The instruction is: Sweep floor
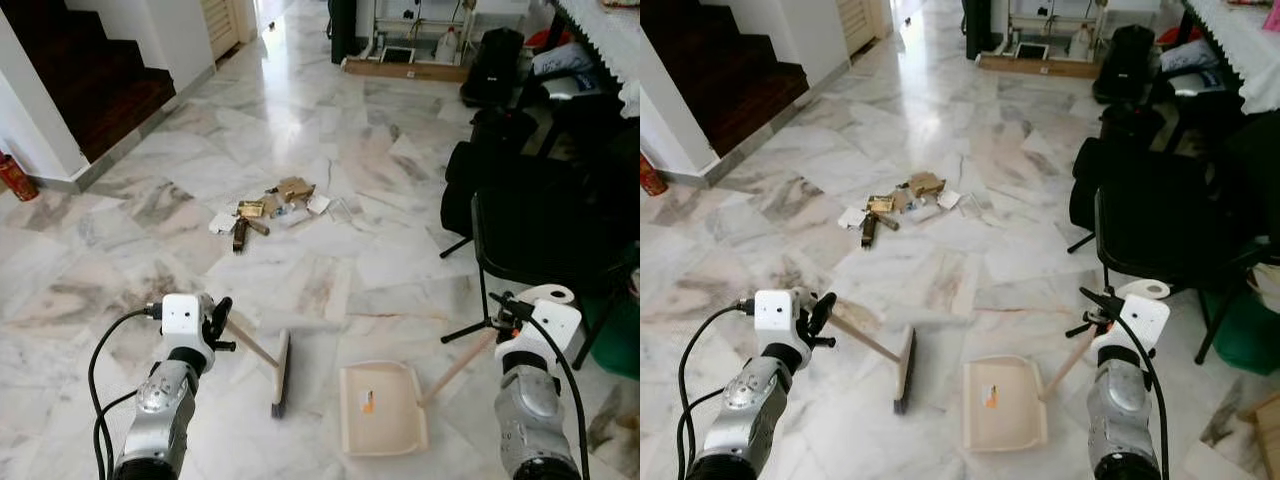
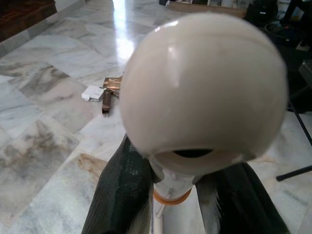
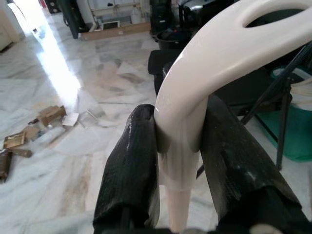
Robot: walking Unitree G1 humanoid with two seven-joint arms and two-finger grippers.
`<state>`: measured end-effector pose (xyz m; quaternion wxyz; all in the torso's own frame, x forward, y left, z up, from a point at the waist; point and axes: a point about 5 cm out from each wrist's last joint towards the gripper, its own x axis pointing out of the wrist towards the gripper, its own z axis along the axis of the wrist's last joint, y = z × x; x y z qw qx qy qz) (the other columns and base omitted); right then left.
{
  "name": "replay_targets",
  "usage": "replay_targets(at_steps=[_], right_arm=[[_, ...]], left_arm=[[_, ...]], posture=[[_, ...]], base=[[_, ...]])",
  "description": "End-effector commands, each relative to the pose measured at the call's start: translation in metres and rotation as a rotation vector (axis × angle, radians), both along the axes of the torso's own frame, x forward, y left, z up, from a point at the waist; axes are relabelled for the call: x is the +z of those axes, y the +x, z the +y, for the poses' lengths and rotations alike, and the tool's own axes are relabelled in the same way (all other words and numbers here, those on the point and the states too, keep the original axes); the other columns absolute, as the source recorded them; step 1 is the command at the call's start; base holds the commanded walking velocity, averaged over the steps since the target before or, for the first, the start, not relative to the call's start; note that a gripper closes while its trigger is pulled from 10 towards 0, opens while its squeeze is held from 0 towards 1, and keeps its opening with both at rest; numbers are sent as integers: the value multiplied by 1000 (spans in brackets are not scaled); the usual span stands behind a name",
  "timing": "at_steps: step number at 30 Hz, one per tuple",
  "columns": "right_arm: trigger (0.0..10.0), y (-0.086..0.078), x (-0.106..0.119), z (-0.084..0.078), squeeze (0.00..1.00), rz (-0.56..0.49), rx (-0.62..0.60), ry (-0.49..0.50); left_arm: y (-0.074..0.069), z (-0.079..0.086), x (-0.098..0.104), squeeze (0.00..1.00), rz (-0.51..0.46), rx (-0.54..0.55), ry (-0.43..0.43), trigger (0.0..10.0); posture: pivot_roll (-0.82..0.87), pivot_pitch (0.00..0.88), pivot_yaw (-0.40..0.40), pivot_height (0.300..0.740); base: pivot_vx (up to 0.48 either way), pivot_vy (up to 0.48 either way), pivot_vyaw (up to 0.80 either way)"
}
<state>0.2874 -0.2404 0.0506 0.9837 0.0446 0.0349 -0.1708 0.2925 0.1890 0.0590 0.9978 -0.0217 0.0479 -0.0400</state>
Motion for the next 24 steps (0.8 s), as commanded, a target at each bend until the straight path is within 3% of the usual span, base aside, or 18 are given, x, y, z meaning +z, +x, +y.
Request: replay_targets(at_steps=[1,24], right_arm=[[10000,5,12,-4,0,-51,-9,-2],[10000,8,12,5,0,-53,12,11]], left_arm=[[7,-4,11,0,-56,-4,0,10000],[13,-3,18,0,-80,-13,1,10000]], posture=[[-1,0,50,740],[9,0,63,740]], base=[[0,360,0],[0,432,0]])
